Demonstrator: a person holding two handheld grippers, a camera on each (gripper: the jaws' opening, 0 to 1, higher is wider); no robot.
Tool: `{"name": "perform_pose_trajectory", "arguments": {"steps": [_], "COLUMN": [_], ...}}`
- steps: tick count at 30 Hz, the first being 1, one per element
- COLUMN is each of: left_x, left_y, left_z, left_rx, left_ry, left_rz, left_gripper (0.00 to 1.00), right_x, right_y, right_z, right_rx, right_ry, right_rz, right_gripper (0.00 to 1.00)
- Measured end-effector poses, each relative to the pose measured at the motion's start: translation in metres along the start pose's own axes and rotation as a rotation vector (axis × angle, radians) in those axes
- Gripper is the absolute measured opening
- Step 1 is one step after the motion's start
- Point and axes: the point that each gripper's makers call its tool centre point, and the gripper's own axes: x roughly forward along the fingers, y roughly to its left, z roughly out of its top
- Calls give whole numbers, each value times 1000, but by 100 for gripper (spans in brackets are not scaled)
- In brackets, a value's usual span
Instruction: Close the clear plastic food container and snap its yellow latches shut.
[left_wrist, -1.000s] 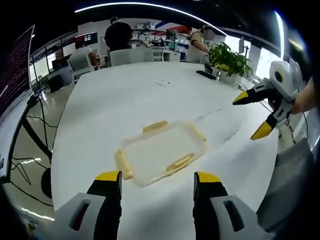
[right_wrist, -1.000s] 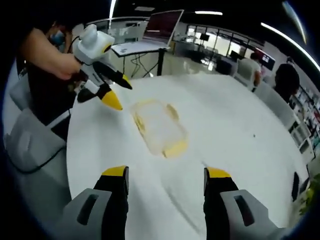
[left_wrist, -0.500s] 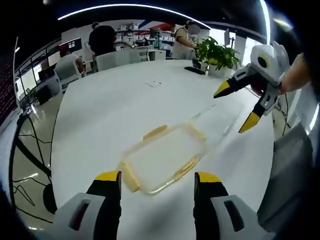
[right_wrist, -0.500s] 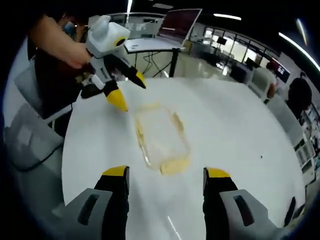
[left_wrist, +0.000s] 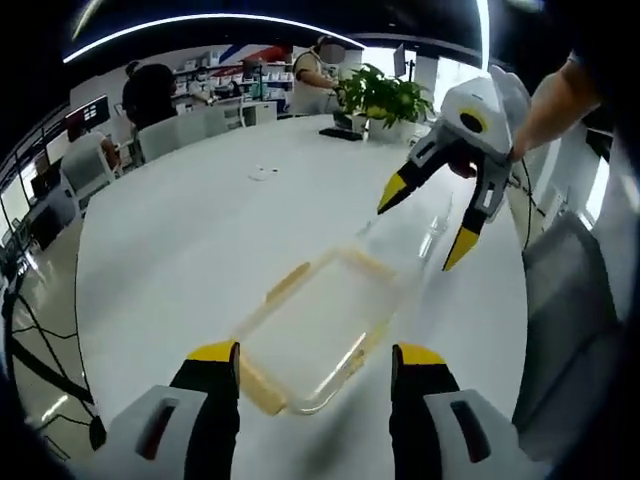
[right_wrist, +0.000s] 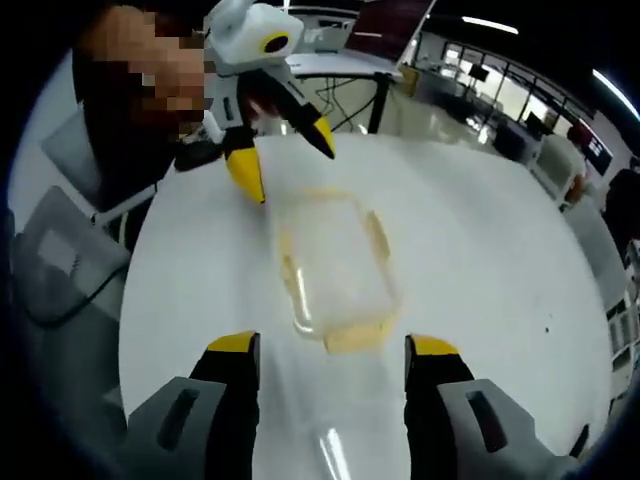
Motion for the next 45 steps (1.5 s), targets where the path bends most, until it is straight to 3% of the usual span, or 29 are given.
{"name": "perform_pose_trajectory", "arguments": {"steps": [11, 29, 36, 45], "left_x": [8, 11, 16, 18], "left_y": [5, 10, 17, 20], "left_z": [-5, -15, -16, -32], "left_rx": [153, 270, 293, 365], "left_ry": [60, 140, 153, 212], "left_rz": [-92, -239, -268, -321], "left_gripper": [58, 58, 57, 57], "right_x": [13, 30, 35, 43], "right_y": [-10, -14, -17, -19], "right_z": [1, -3, -10, -19], "right_rx": [-10, -38, -45, -59], "right_ry": [25, 65, 93, 123], "right_rz": [19, 53, 68, 100], "right_gripper": [55, 55, 56, 55]}}
